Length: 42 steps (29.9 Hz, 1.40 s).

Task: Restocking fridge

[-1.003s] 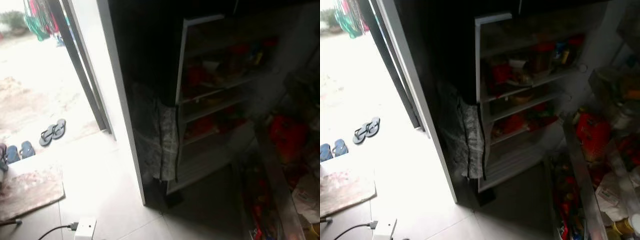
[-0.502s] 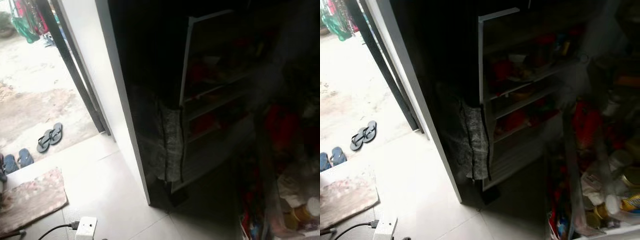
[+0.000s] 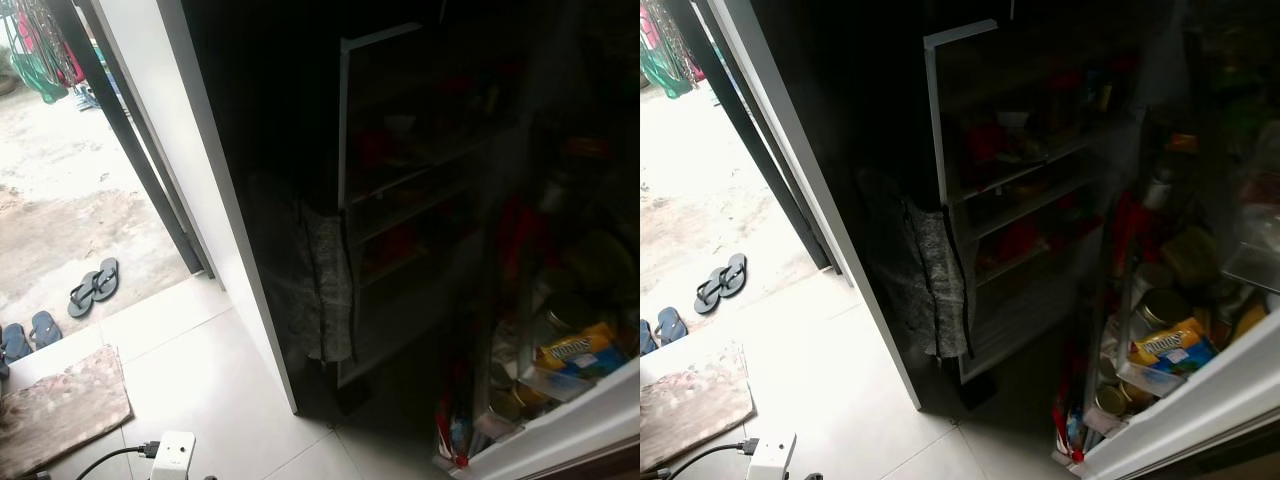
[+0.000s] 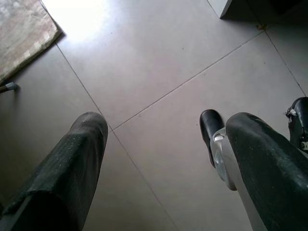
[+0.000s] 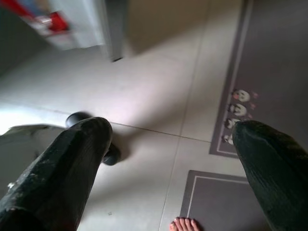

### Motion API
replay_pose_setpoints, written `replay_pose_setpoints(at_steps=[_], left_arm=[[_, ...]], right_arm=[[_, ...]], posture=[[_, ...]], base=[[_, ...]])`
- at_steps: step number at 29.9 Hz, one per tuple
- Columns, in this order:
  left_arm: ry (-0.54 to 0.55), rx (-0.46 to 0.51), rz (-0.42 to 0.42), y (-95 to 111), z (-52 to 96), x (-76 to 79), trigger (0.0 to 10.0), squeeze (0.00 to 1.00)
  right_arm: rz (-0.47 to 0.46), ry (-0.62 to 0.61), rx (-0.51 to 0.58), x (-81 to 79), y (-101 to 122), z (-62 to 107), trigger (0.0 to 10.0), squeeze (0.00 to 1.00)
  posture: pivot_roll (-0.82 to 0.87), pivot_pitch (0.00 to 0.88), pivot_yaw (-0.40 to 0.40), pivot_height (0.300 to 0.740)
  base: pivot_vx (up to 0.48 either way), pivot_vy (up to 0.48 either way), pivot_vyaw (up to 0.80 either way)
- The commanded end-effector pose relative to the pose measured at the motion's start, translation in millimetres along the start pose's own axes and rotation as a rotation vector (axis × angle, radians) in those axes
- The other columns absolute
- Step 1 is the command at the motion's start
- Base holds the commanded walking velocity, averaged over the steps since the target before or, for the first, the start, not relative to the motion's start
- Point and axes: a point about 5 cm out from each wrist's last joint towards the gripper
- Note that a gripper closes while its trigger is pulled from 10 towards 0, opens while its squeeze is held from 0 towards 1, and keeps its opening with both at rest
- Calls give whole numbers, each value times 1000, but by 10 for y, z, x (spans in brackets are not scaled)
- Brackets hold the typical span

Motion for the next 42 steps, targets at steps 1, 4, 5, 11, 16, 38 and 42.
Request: replay_pose_setpoints(at_steps=[1, 4, 5, 11, 16, 38, 42], left_arm=[[-6, -24, -28, -64, 12, -6, 10000, 0], [-6, -22, -27, -61, 11, -9, 10000, 0], [-6, -22, -26, -60, 11, -9, 10000, 0], [-8, -19, -28, -54, 10, -10, 10000, 0], [-11, -18, -33, -50, 9, -6, 10000, 0], [-38, -8, -74, -33, 8, -5, 10000, 0], [-46, 1, -69, -27, 8, -5, 10000, 0]], right_arm=[[-22, -36, 25, 15, -19, 19, 10000, 0], [-59, -60, 56, 20, -3, 27, 10000, 0], [-82, -87, 166, 28, 337, -59, 10000, 0], [-148, -210, 405, 153, 1034, -132, 10000, 0], [-147, -155, 467, 118, 1159, -122, 10000, 0], [-9, 704, 791, -315, 2214, 302, 10000, 0], [114, 962, 749, -581, 2249, 508, 10000, 0]], posture=[[-111, 56, 75, 740], [-111, 56, 74, 740], [-112, 56, 74, 740], [-114, 54, 74, 740], [-113, 56, 71, 740], [-122, 38, 83, 740], [-126, 32, 89, 740]], base=[[0, 0, 0], [0, 0, 0], [0, 0, 0], [0, 0, 0], [0, 0, 0], [0, 0, 0], [0, 0, 0]])
Point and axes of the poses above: a point about 5 cm out from each wrist's last joint towards the gripper, its own z axis pointing back from the gripper into the wrist, its own y axis along the axis of the wrist's last joint, x = y × z, and after that the axes turned 13 degrees about -z, right-handed
